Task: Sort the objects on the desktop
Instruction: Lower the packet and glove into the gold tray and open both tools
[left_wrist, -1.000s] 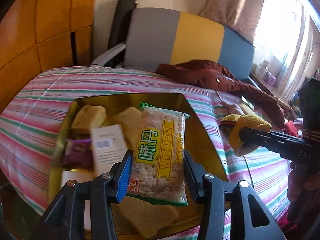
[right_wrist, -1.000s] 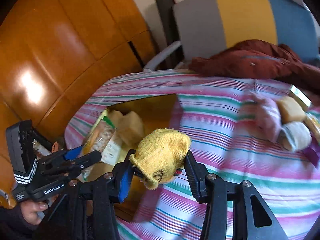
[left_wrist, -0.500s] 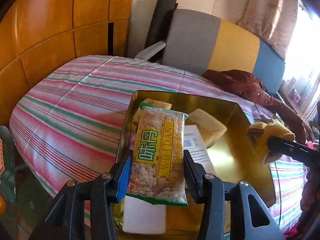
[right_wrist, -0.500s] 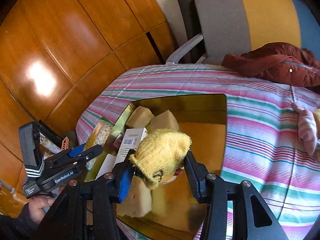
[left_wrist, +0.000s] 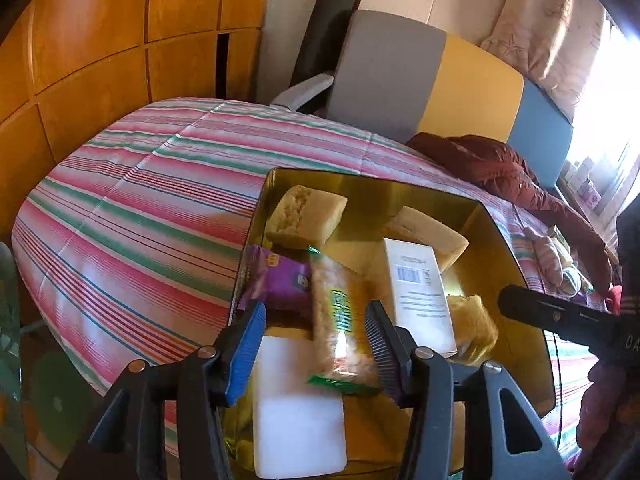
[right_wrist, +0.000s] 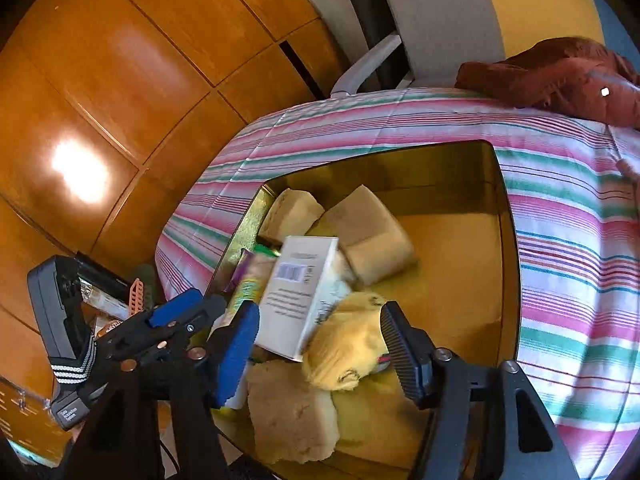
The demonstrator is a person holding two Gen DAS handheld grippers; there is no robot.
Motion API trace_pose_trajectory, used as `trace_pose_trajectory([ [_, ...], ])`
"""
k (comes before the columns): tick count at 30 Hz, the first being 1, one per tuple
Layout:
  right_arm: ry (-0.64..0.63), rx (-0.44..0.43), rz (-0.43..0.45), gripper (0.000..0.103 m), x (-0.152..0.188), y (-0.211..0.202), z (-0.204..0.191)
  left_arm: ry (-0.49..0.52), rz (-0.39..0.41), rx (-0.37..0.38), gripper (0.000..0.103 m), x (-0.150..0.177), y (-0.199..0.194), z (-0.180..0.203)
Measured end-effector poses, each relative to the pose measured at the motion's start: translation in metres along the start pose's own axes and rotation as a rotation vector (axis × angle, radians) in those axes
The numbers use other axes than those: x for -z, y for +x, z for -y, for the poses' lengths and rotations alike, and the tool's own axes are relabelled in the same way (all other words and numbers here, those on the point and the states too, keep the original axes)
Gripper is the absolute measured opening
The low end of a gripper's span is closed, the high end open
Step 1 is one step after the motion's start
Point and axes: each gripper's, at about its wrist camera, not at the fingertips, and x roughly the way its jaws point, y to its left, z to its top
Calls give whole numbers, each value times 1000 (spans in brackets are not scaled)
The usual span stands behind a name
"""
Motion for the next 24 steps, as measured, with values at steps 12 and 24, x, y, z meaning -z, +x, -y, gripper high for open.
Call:
trace_pose_trajectory([
  [12,-93,166,111,94,16,-42,-20,47,99,-17,52,-6,-36,15],
  [24,-94,288,169,97,32,-73,-4,139,127,-5,52,3,-55,43],
])
